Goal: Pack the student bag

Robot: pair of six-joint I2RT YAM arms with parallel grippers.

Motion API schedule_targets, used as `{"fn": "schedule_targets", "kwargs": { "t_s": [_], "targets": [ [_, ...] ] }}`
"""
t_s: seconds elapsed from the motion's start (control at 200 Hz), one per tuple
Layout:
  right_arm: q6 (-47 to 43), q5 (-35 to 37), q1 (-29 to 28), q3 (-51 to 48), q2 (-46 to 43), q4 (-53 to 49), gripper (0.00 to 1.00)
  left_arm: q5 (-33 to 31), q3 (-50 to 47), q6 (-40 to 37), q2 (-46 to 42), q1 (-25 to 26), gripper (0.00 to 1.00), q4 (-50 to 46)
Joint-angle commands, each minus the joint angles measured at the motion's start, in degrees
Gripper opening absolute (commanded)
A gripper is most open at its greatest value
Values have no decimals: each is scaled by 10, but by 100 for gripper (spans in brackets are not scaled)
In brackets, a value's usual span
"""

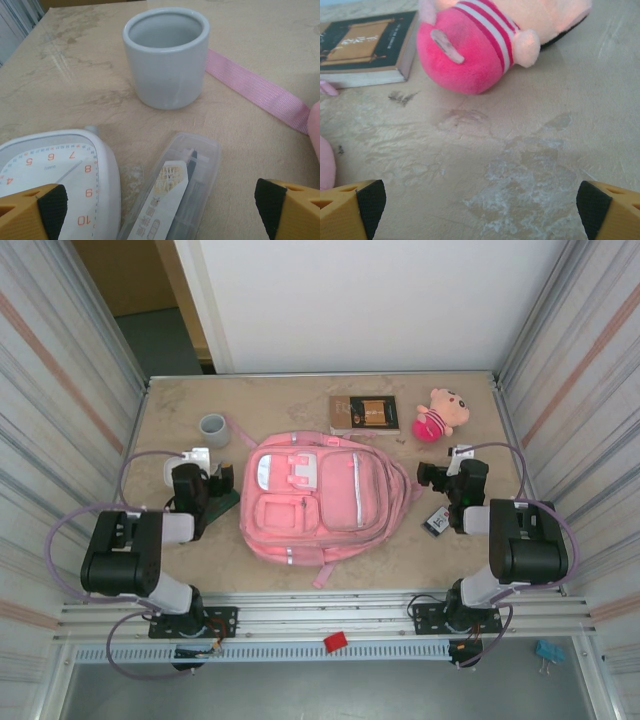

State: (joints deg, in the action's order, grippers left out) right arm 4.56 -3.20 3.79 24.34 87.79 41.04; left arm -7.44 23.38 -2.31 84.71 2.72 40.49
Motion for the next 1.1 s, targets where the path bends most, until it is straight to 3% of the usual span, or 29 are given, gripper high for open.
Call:
{"fn": "schedule_targets", "kwargs": {
  "t_s": [0.0, 0.17, 0.276, 0.371, 0.451, 0.601, 0.717, 0.852, 1.092],
  "targets": [
    [23, 27, 4, 92, -60, -159, 99, -17, 75, 7, -82, 6, 99, -149],
    [-17, -30, -5, 284, -137, -477, 99, 7, 201, 97, -173, 6, 92, -406],
    [-7, -56, -26, 411, -142, -632, 99, 83, 284, 162, -184, 9, 83, -560],
    [25, -65, -66, 485, -143, -716, 99, 189, 317, 244, -185, 26, 72, -633],
    [35, -62, -119, 488, -148, -725, 99, 231, 312, 299, -192, 79, 68, -656],
    [57, -49, -212, 439, -130, -673, 100, 175, 271, 394, -218, 215, 67, -697],
    [92, -87, -235, 408, -84, -624, 90, 161, 211, 455, -244, 270, 59, -685],
    [120, -107, -241, 408, 2, -614, 84, 151, 149, 488, -262, 302, 56, -662],
    [151, -114, -249, 357, 83, -589, 78, 132, 94, 488, -234, 299, 52, -612]
  ]
}}
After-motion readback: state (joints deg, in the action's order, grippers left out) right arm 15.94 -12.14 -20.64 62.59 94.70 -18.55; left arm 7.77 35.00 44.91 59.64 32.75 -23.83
